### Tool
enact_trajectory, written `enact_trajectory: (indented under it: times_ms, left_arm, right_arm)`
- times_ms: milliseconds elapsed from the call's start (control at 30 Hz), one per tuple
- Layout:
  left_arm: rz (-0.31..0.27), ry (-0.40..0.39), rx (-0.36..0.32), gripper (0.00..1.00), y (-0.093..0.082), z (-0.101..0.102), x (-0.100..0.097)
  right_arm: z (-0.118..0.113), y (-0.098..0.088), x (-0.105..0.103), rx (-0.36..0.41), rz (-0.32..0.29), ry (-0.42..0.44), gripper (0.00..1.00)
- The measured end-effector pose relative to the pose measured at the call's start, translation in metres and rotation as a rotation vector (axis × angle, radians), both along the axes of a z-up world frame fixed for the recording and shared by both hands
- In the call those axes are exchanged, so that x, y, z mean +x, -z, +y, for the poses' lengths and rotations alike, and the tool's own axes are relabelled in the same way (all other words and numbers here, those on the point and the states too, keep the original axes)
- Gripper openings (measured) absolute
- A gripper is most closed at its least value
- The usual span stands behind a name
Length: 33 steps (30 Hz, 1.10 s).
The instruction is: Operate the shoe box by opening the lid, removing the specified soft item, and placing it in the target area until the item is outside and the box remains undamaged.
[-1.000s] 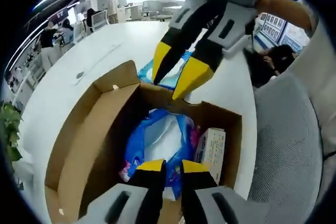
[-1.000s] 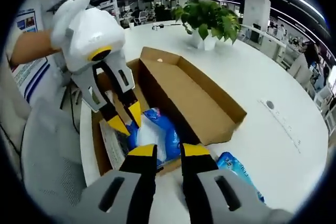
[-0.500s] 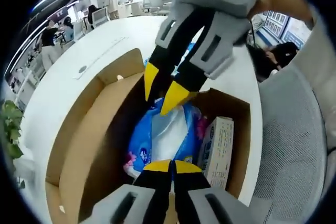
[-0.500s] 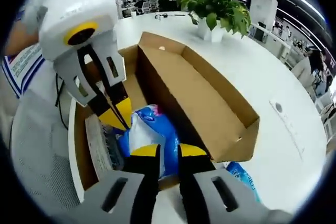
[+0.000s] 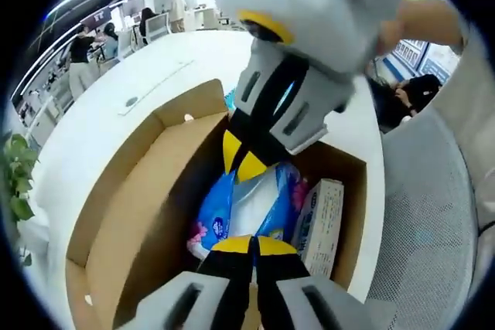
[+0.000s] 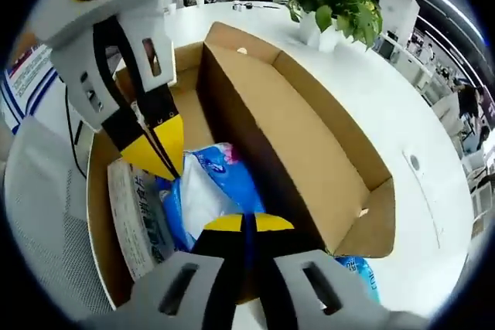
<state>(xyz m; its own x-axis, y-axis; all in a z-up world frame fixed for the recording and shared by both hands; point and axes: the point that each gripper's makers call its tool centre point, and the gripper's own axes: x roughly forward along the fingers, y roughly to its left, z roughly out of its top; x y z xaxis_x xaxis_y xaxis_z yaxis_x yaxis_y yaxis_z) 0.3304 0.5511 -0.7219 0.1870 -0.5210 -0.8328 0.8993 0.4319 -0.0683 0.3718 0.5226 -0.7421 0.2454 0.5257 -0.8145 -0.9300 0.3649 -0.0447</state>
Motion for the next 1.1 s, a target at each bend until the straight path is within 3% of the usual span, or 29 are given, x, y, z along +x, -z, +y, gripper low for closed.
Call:
enact_trajectory:
  times_ms: [667,1100]
  left_arm:
    - [-0.037,-0.008,-0.016,0.00,-0.024,0.010,-0.006]
    - [-0.090,-0.003,-0.025,0.00,-0.063,0.008,-0.009]
  right_arm:
    - [0.008,-0.033,-0.004,0.040,-0.021,-0.018,0.00]
    - [0.009,-0.070,-0.008,0.072,-0.059,-0.056,0.00]
